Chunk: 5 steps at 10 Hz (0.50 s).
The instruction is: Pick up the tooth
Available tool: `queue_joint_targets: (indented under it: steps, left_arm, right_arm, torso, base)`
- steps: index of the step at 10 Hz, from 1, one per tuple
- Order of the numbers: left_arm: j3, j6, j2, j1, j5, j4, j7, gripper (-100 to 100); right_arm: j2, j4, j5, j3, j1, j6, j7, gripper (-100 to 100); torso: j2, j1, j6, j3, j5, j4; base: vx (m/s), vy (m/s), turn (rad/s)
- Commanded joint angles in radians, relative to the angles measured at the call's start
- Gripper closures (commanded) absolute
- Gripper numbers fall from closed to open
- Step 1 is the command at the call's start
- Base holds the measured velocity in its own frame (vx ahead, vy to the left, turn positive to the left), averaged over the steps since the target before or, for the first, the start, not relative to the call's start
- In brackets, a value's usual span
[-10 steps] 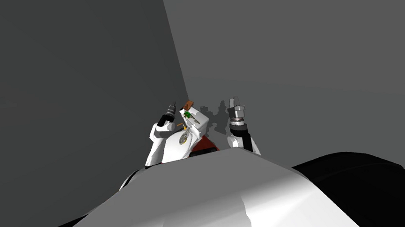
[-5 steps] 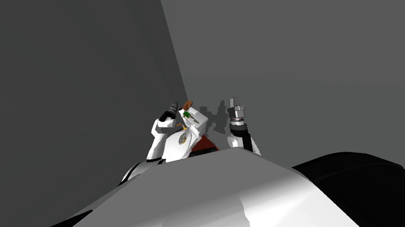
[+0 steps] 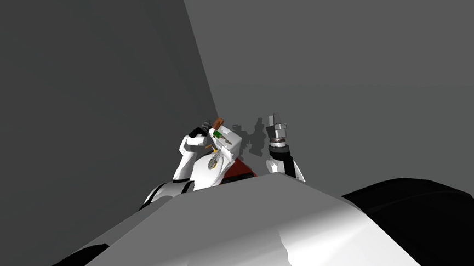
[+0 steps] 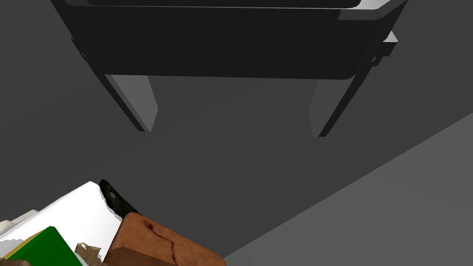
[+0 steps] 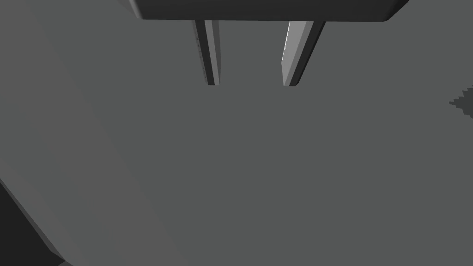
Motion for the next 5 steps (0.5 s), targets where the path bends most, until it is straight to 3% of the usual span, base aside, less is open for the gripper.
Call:
queue_joint_targets:
  steps: [1, 2, 3, 5]
  left_arm:
    - [-0.012, 0.050, 0.009, -0.034, 0.017, 0.034, -0.005, -100]
    - [-0.024, 0.076, 0.016, -0.063, 0.030, 0.068, -0.009, -100]
    - [-0.024, 0.090, 0.016, -0.063, 0.030, 0.070, -0.009, -100]
    - [-0.049, 0.153, 0.030, -0.122, 0.058, 0.137, -0.014, -100]
  right_arm:
    - [0.000, 0.000, 0.000, 0.000, 0.000, 0.000, 0.000, 0]
    - [0.000, 0.000, 0.000, 0.000, 0.000, 0.000, 0.000, 0]
    - [0.000, 0.000, 0.000, 0.000, 0.000, 0.000, 0.000, 0]
    - [0.000, 0.000, 0.000, 0.000, 0.000, 0.000, 0.000, 0]
  torso:
    - [0.000, 0.000, 0.000, 0.000, 0.000, 0.000]
    - [0.000, 0.000, 0.000, 0.000, 0.000, 0.000]
    - [0.000, -0.001, 0.000, 0.000, 0.000, 0.000]
    - [0.000, 0.000, 0.000, 0.000, 0.000, 0.000]
  base:
    - [-0.014, -0.007, -0.047]
    - [-0.023, -0.013, -0.096]
    - [-0.016, -0.008, -0.036]
    - [-0.016, -0.011, -0.083]
